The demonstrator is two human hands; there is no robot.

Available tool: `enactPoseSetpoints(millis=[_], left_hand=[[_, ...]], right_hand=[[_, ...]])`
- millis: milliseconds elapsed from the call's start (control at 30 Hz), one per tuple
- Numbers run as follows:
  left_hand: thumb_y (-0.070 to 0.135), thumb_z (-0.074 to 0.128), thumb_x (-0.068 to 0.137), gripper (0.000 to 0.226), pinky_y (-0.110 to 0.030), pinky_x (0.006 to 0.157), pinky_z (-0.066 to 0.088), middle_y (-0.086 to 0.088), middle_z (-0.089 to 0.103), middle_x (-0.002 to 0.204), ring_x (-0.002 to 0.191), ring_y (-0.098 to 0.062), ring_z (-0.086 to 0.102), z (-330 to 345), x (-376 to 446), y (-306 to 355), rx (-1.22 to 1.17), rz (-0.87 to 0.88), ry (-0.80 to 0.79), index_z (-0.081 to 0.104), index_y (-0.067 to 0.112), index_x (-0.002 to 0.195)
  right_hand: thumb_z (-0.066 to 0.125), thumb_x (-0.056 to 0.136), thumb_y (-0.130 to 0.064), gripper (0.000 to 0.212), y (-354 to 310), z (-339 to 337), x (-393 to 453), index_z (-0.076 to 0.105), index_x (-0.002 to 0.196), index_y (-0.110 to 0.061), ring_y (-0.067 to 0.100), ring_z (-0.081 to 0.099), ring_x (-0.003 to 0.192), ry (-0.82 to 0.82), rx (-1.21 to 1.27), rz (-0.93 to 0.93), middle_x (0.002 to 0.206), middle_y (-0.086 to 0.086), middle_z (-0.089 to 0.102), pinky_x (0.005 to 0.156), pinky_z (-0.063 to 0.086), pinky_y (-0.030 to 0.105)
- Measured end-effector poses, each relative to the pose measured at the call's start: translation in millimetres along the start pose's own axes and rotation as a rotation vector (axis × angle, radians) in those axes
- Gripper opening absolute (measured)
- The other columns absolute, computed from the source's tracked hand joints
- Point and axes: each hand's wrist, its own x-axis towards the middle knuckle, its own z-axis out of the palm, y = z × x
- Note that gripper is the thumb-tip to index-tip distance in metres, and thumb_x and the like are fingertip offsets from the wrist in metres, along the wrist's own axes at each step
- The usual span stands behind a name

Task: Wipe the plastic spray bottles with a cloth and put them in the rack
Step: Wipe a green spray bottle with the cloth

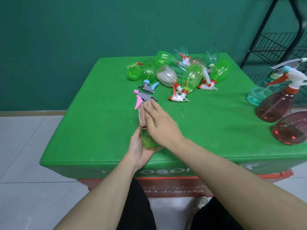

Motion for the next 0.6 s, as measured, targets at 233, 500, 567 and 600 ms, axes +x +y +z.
enactPoseSetpoints(millis=[233, 500, 567, 600], left_hand=[[0.041, 0.037, 0.108, 0.046, -0.036, 0.079, 0.062, -0.013, 0.072, 0.123, 0.107, -0.023, 0.073, 2.8, -3.0, 1.3, -0.02, 0.012, 0.014, 0.069, 0.013, 0.124], [0.07, 0.046, 0.087, 0.072, -0.04, 0.093, 0.057, -0.019, 0.074, 0.111, 0.098, -0.029, 0.074, 4.7, -5.8, 2.2, 0.032, -0.04, 0.017, 0.083, 0.008, 0.096], [0.073, 0.045, 0.087, 0.076, -0.041, 0.091, 0.057, -0.018, 0.075, 0.106, 0.093, -0.029, 0.075, 3.0, -6.4, 2.4, 0.043, -0.057, 0.016, 0.083, 0.007, 0.095], [0.074, 0.044, 0.088, 0.078, -0.041, 0.09, 0.057, -0.017, 0.075, 0.104, 0.092, -0.028, 0.075, 3.3, -7.0, 2.7, 0.048, -0.064, 0.012, 0.083, 0.007, 0.094]], right_hand=[[0.028, 0.104, -0.033, 0.052, 15.3, 12.9, -29.8, 0.05, 0.148, -0.018, 0.027, 0.029, 0.15, 0.028, -0.183, -0.211, 0.16, 0.005, 0.038, 0.123, 0.022, 0.047], [0.046, 0.101, -0.023, 0.049, 30.8, 20.4, -65.9, 0.045, 0.15, -0.02, 0.038, 0.021, 0.152, 0.103, -0.349, -0.448, 0.16, 0.007, 0.038, 0.123, 0.02, 0.057], [0.048, 0.098, -0.02, 0.052, 33.1, 21.5, -70.7, 0.045, 0.15, -0.02, 0.038, 0.02, 0.152, 0.095, -0.383, -0.497, 0.161, 0.006, 0.037, 0.124, 0.018, 0.057], [0.049, 0.097, -0.02, 0.053, 33.5, 21.8, -72.6, 0.045, 0.151, -0.02, 0.038, 0.019, 0.153, 0.091, -0.389, -0.512, 0.161, 0.005, 0.036, 0.124, 0.017, 0.058]])
